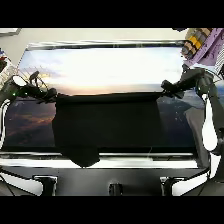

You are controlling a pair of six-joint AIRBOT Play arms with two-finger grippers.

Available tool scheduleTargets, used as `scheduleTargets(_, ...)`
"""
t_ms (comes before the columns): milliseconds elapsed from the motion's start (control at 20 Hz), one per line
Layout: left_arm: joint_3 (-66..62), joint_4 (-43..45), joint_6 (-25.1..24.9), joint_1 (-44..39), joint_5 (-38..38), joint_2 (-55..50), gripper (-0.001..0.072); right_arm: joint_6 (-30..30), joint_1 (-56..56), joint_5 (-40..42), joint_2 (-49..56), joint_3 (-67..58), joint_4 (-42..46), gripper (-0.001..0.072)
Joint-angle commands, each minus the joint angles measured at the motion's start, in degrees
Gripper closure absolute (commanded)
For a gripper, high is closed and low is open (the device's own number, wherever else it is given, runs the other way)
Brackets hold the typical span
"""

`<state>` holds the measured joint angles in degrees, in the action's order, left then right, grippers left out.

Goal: Fold the clothes and pants, and hang the long-sleeved shirts on hangers.

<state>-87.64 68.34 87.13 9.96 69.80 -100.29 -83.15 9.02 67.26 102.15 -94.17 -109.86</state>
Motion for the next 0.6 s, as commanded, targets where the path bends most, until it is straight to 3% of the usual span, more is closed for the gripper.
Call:
scheduleTargets(0,-0.33,-0.17,-0.17,0.07,10.64,-0.33,0.0690,-0.22,-0.04,7.37,0.28,0.02,1.01,0.0682)
scheduleTargets(200,-0.28,0.48,-0.20,0.07,15.28,-1.03,0.0690,-0.20,-0.04,11.85,1.36,0.02,0.90,0.0682)
scheduleTargets(550,-0.24,1.33,-0.17,0.07,15.21,-3.02,0.0690,0.04,-0.04,16.50,4.22,0.02,0.83,0.0682)
